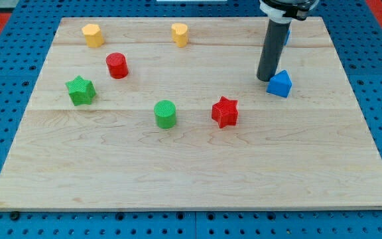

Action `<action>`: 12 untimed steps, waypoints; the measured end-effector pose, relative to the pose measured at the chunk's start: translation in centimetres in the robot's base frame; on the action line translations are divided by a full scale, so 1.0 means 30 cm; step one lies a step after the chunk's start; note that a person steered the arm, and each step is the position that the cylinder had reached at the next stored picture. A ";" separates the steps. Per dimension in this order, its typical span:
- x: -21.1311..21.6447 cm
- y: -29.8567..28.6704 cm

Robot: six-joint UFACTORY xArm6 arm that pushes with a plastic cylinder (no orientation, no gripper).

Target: Move the red circle to the right of the green star

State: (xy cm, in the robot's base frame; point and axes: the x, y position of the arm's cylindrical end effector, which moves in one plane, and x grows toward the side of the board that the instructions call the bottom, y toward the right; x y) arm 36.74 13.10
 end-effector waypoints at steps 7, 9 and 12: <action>-0.188 -0.473; -0.141 -0.962; -0.072 -1.029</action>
State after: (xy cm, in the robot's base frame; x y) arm 34.59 -17.78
